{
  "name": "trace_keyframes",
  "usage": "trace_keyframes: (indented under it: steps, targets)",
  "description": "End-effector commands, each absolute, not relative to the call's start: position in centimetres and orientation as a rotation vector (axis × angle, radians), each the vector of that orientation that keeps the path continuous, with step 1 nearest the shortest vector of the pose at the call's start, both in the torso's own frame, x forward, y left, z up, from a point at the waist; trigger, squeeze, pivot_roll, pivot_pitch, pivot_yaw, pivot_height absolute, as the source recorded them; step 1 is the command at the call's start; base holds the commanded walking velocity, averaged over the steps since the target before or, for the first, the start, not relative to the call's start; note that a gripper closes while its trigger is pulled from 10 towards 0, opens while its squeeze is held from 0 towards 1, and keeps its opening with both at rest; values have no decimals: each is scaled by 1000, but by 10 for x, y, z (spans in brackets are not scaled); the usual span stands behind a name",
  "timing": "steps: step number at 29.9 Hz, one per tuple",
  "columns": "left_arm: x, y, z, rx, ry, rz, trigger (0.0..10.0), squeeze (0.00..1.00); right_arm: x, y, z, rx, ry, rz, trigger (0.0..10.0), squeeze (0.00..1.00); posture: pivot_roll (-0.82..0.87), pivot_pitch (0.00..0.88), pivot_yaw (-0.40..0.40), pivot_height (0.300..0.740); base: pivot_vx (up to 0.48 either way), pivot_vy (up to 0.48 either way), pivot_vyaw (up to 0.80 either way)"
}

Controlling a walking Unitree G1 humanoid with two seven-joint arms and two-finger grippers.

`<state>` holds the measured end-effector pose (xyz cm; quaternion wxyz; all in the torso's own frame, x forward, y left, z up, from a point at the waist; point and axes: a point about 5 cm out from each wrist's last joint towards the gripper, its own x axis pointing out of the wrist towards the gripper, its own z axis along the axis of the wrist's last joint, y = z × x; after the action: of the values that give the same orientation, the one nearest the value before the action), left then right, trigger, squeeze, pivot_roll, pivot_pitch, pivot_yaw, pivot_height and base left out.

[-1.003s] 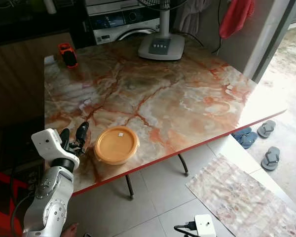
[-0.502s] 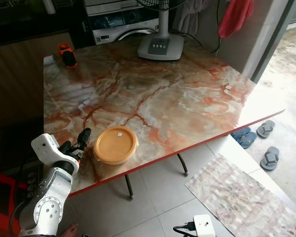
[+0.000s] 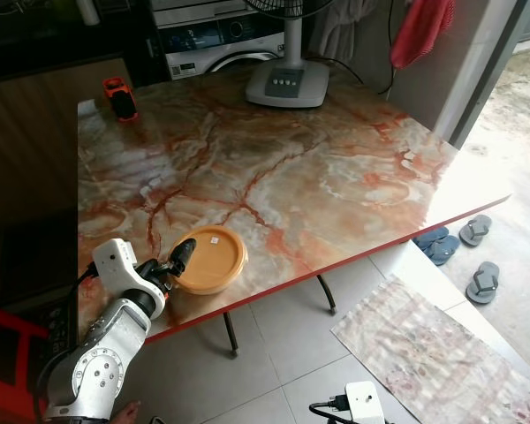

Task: Restocking fridge

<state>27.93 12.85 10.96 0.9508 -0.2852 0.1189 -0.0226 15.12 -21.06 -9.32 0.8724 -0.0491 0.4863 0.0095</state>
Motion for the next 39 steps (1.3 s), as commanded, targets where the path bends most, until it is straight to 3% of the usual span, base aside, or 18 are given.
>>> trace_keyframes:
  steps: [1,2,25,39]
  targets:
    - [279,127,107,-573,265,-37,10000,365,149,-210,-94,-99,1017,15,10000,0,-11,57,40,740,0,0,0]
    - [279,128,106,-564,275,-25,10000,0,149,-210,-94,-100,1018,16,10000,0,-11,57,40,740,0,0,0]
    - [304,155,119,-546,205,89,10000,0,150,-211,-94,-100,1020,24,10000,0,-13,59,33,740,0,0,0]
    - [306,143,124,-507,191,-28,10000,0,149,-211,-94,-103,1020,27,10000,0,-12,58,31,740,0,0,0]
